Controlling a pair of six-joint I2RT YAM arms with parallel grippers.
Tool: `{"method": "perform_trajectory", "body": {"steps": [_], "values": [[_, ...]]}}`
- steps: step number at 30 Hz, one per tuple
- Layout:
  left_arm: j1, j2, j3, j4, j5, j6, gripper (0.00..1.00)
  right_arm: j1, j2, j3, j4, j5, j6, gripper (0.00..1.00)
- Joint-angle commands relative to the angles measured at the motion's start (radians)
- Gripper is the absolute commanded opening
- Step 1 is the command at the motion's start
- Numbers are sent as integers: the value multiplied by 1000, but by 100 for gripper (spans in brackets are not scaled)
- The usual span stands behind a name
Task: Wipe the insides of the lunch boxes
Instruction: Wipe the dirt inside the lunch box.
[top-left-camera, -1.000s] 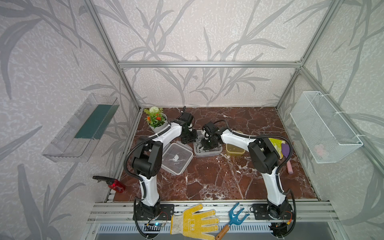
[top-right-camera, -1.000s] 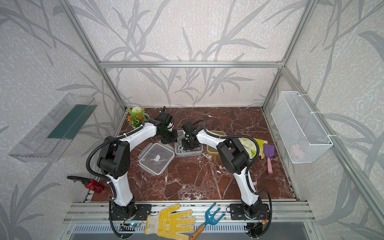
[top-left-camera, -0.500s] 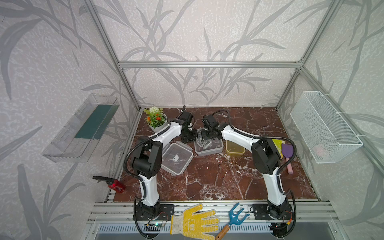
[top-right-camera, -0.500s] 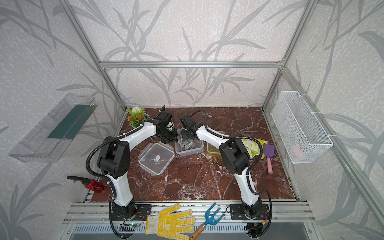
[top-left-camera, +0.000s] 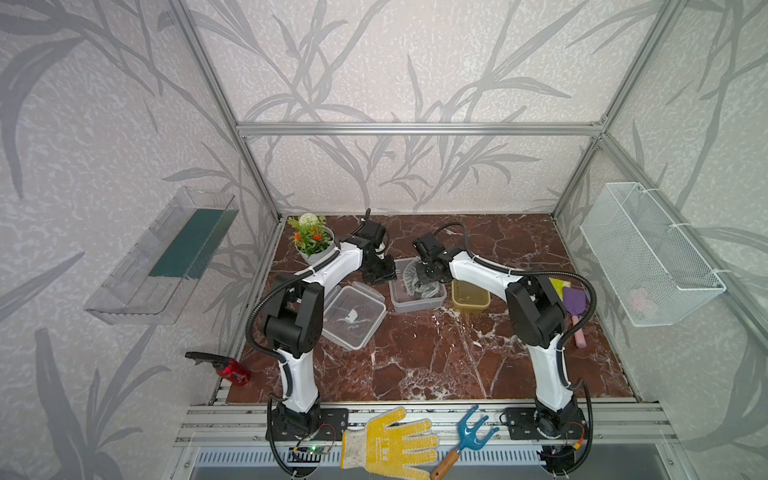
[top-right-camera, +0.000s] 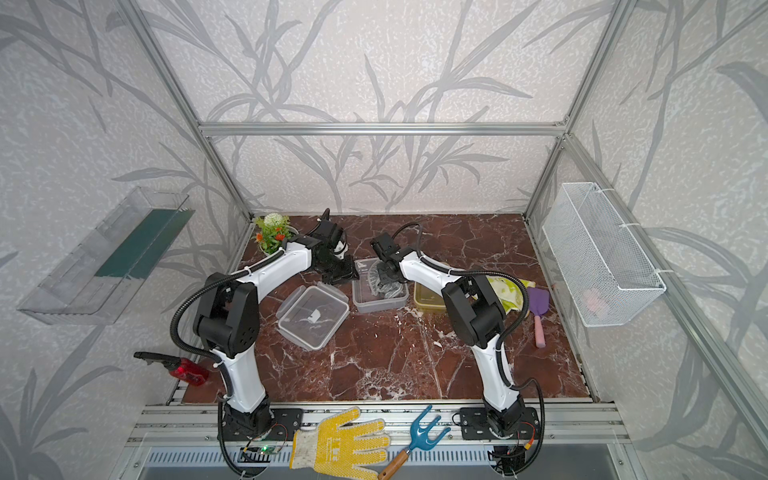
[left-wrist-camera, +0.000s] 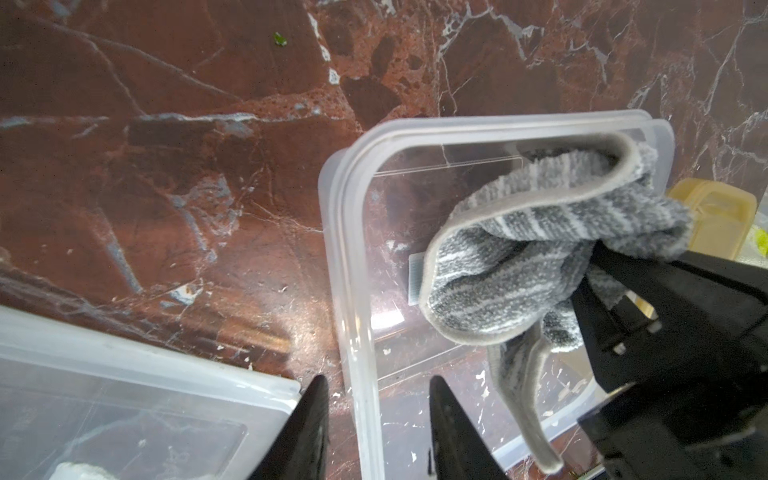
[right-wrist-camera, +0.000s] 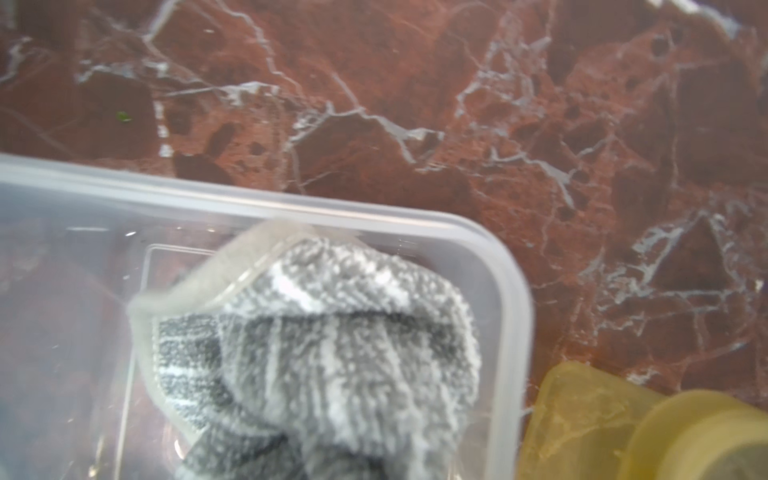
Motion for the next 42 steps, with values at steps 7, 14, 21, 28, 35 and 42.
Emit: {"method": "perform_trajectory", "body": {"steps": [7,14,21,28,35,42], "values": [[-16,-55,-124,20,-22,-9,28,57,57,175,-6,112,-89,0],[-17,-47,-127,63,-2,-18,26,58,196,385,-126,242,-157,0],[-12,-36,-114,71,-2,-23,24,47,215,394,-178,348,-250,0],[-2,-18,-92,69,-3,-22,20,41,167,342,-227,441,-322,0],[27,-40,-90,68,-11,-22,20,32,146,297,-340,357,-338,0],[29,-16,-73,93,23,-33,20,32,114,283,-484,176,-339,0]]}}
